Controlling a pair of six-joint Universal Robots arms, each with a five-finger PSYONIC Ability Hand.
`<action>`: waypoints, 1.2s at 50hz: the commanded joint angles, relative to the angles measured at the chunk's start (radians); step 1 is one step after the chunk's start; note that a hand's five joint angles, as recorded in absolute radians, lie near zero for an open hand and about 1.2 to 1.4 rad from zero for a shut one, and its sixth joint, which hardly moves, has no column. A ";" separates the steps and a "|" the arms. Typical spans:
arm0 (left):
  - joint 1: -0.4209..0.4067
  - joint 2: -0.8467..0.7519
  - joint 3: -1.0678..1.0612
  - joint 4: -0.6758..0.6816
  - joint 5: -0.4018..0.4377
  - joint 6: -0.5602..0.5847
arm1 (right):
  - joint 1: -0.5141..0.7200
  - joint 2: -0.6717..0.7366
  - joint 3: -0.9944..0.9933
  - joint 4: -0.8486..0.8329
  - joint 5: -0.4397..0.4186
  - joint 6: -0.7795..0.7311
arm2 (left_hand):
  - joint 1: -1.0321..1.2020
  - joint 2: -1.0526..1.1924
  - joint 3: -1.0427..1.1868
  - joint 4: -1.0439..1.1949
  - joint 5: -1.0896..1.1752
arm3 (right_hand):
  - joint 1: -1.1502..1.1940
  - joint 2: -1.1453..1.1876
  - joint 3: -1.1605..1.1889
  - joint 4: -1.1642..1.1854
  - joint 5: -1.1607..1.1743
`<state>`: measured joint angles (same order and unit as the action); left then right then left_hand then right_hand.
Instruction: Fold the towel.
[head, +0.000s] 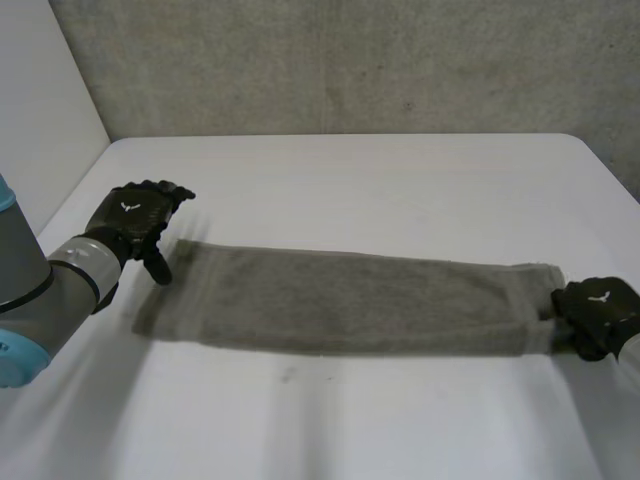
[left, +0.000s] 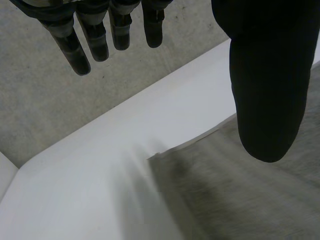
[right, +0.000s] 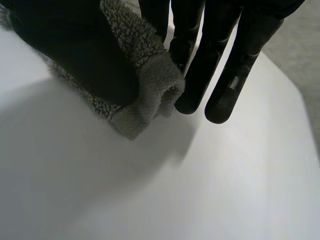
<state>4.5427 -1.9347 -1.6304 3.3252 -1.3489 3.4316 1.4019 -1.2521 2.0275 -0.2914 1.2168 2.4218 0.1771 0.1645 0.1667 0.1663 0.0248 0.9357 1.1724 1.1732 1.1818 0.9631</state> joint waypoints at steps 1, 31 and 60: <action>0.001 0.022 -0.012 -0.001 0.001 0.000 | -0.164 -0.039 -0.044 -0.017 0.010 -0.012 | -0.003 0.010 0.008 0.008 -0.025 | 0.461 0.224 0.223 0.214 0.259; -0.004 0.082 -0.032 -0.001 -0.003 -0.006 | 0.604 -0.067 -0.424 0.040 0.081 -0.010 | -0.003 0.010 0.008 0.008 -0.025 | 0.461 0.224 0.223 0.214 0.259; -0.247 0.011 0.098 0.010 -0.016 -0.077 | 0.721 -0.011 -0.380 0.120 0.218 0.150 | -0.003 0.010 0.008 0.008 -0.025 | -0.761 -0.998 -0.999 -1.007 -0.963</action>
<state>4.3875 -1.8816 -1.6005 3.3332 -1.3576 3.3836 2.2394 -1.1490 1.5914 -0.2048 1.4413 2.4422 0.1770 0.1644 0.1667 0.1663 0.0248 0.2114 0.2281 0.2136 0.2302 0.0733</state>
